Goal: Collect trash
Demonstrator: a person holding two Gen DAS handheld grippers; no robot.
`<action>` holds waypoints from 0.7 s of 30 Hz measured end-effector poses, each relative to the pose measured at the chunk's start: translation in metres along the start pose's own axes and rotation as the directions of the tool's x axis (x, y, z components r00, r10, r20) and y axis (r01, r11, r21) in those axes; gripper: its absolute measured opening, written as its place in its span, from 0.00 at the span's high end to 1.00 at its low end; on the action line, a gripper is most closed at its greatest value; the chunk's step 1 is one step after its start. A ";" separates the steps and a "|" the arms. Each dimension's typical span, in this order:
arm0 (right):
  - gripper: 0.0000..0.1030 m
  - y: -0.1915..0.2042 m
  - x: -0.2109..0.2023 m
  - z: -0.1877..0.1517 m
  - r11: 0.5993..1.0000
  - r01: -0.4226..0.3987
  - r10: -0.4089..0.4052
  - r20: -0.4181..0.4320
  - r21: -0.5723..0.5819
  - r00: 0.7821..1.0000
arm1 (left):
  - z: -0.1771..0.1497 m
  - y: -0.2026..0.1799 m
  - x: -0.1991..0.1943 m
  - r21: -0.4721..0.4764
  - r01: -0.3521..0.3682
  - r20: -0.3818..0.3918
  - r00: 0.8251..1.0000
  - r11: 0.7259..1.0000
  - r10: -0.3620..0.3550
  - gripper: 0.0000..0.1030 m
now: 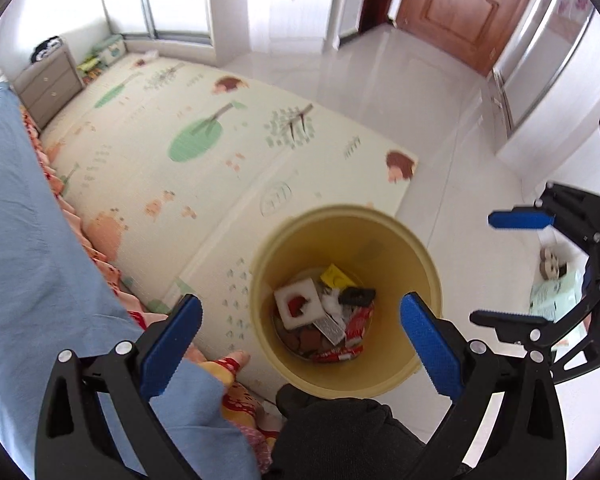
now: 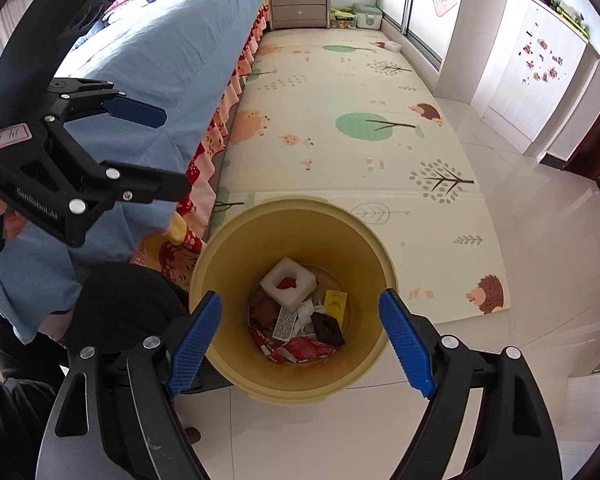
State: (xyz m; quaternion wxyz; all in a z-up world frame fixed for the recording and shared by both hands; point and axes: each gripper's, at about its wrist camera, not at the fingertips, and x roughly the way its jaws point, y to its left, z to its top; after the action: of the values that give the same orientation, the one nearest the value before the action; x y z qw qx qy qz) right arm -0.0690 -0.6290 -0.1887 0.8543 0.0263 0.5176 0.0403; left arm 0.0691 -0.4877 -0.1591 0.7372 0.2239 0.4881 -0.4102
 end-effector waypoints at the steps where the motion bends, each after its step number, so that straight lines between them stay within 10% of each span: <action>1: 0.24 0.006 -0.005 0.004 1.000 -0.006 0.006 0.013 -0.009 1.000 | -0.003 0.007 -0.013 -0.020 -0.007 0.029 1.000 1.000 0.008 0.04; 13: 0.24 0.125 -0.033 0.074 0.976 -0.139 0.170 0.180 -0.169 0.969 | -0.106 0.110 -0.141 -0.289 -0.165 0.253 0.937 0.943 0.242 0.04; 21: 0.24 0.244 -0.018 0.114 0.937 -0.177 0.255 0.243 -0.300 0.936 | -0.193 0.166 -0.210 -0.526 -0.317 0.312 0.792 0.789 0.525 0.04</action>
State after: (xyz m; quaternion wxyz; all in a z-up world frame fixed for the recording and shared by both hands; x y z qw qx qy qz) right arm 0.0142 -0.3885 -0.0990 0.9040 -0.0293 0.3756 0.2019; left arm 0.0628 -0.1722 -0.0625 0.9332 0.0550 0.3236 -0.1463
